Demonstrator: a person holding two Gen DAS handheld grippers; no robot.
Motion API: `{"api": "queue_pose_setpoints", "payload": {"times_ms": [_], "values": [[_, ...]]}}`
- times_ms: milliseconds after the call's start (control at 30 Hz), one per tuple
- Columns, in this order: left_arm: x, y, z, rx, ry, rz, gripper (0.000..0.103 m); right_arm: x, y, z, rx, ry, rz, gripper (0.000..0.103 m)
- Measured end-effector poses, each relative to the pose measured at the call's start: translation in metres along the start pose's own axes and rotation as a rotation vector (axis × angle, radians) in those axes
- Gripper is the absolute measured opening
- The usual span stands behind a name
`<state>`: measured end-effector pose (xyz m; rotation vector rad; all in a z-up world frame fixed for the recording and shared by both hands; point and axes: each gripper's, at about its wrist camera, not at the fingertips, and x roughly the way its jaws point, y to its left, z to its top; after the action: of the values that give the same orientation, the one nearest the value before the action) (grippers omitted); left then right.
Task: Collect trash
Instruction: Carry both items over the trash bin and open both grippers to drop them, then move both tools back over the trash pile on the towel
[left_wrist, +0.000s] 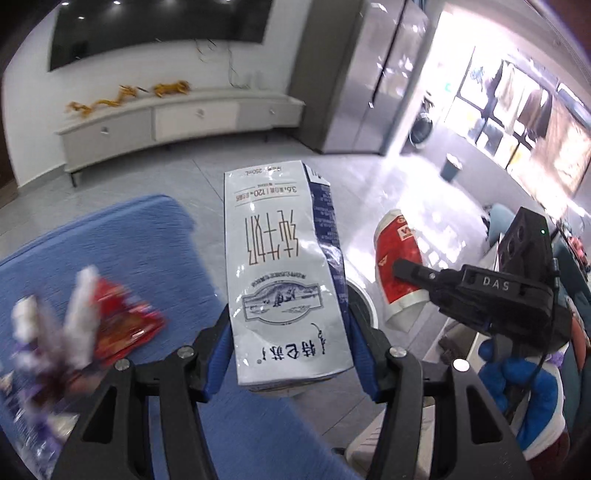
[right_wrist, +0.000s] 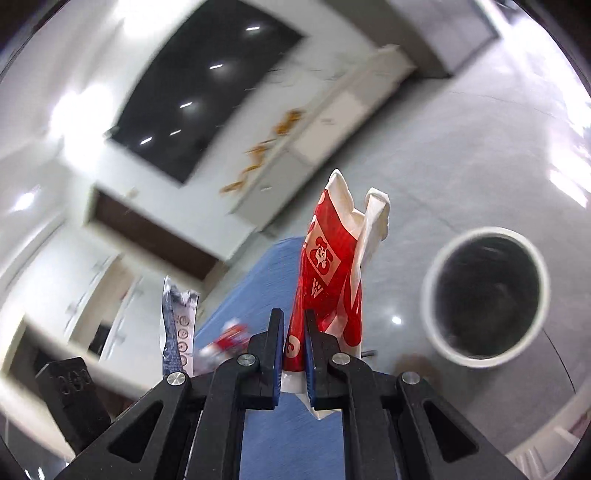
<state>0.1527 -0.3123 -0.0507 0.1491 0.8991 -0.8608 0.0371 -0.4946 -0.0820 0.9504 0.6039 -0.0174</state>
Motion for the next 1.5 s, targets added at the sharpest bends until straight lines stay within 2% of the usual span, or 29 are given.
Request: {"api": "queue_pose_setpoints", "payload": {"times_ms": [133, 300, 367, 400, 500, 600, 633, 667, 800, 967, 1100, 1233, 1500], "values": [[0.089, -0.025, 0.025, 0.008, 0.123, -0.042, 0.055, 0.017, -0.061, 0.022, 0.139, 0.001, -0.092, 0.01], [0.164, -0.031, 0.035, -0.037, 0.227, -0.08, 0.055, 0.045, -0.123, 0.035, 0.292, 0.036, -0.165, 0.01], [0.185, -0.027, 0.04, -0.064, 0.255, -0.104, 0.056, 0.054, -0.138, 0.036, 0.336, 0.05, -0.175, 0.012], [0.197, -0.024, 0.042, -0.089, 0.271, -0.119, 0.056, 0.056, -0.13, 0.029, 0.346, 0.058, -0.179, 0.013], [0.211, -0.01, 0.038, -0.132, 0.296, -0.143, 0.056, 0.068, -0.148, 0.034, 0.379, 0.091, -0.207, 0.014], [0.221, -0.002, 0.036, -0.176, 0.309, -0.171, 0.058, 0.07, -0.146, 0.039, 0.391, 0.099, -0.237, 0.033], [0.221, 0.0, 0.034, -0.184, 0.309, -0.172, 0.058, 0.069, -0.146, 0.042, 0.392, 0.094, -0.244, 0.038], [0.222, 0.004, 0.035, -0.193, 0.308, -0.172, 0.058, 0.068, -0.147, 0.043, 0.389, 0.09, -0.25, 0.038], [0.196, 0.005, 0.035, -0.207, 0.255, -0.154, 0.059, 0.061, -0.144, 0.045, 0.379, 0.057, -0.25, 0.038], [0.136, -0.001, 0.036, -0.197, 0.149, -0.108, 0.059, 0.033, -0.103, 0.047, 0.303, -0.026, -0.196, 0.038], [0.07, -0.001, 0.026, -0.18, 0.051, -0.076, 0.059, 0.009, -0.049, 0.042, 0.168, -0.09, -0.165, 0.038], [0.01, 0.009, 0.006, -0.167, -0.034, -0.028, 0.061, -0.014, 0.02, 0.023, 0.001, -0.132, -0.119, 0.038], [-0.107, 0.073, -0.052, -0.226, -0.164, 0.068, 0.063, -0.028, 0.124, -0.039, -0.204, -0.109, -0.012, 0.038]]}}
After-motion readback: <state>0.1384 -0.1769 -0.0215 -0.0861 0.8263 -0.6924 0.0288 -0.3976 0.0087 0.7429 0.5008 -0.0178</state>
